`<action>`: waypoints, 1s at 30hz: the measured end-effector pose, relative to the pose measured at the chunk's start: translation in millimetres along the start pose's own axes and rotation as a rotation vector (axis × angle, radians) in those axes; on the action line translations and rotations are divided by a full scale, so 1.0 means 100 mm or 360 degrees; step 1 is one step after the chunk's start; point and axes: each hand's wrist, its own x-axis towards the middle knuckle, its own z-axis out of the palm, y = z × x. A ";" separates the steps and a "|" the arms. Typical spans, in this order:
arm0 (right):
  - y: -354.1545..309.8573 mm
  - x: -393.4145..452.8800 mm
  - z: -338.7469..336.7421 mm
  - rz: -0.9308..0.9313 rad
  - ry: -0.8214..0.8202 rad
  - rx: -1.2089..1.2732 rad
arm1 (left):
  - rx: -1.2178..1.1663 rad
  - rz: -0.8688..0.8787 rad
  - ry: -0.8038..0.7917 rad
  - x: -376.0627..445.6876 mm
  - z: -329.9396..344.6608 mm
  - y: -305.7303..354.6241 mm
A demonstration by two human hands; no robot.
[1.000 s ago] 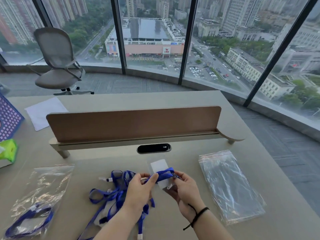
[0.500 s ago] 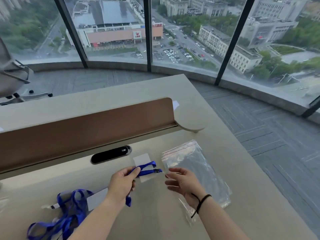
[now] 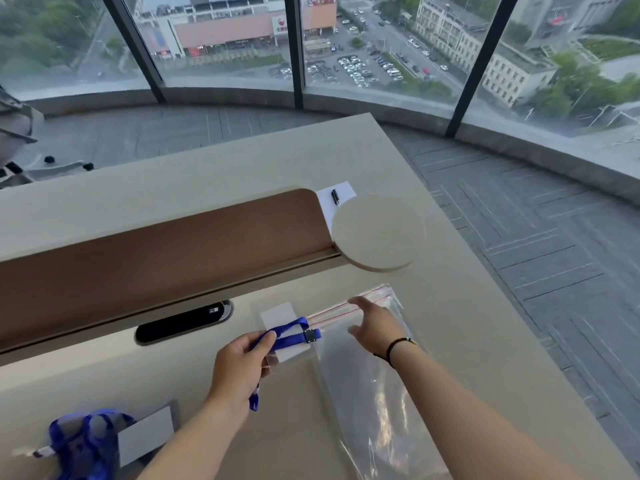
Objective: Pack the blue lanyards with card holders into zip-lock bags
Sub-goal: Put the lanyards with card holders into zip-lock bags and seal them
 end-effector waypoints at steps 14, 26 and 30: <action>-0.03 0.06 0.04 -0.0138 0.0075 -0.0061 | 0.0257 0.0120 0.0134 0.14 -0.03 0.06; -0.48 -0.89 0.35 -0.0196 0.0235 0.0157 | 0.0322 0.0188 0.0020 -0.37 -0.62 0.25; -0.71 -1.27 0.51 -0.0184 0.0158 0.0228 | 0.0179 0.0148 0.0025 -0.55 -0.94 0.22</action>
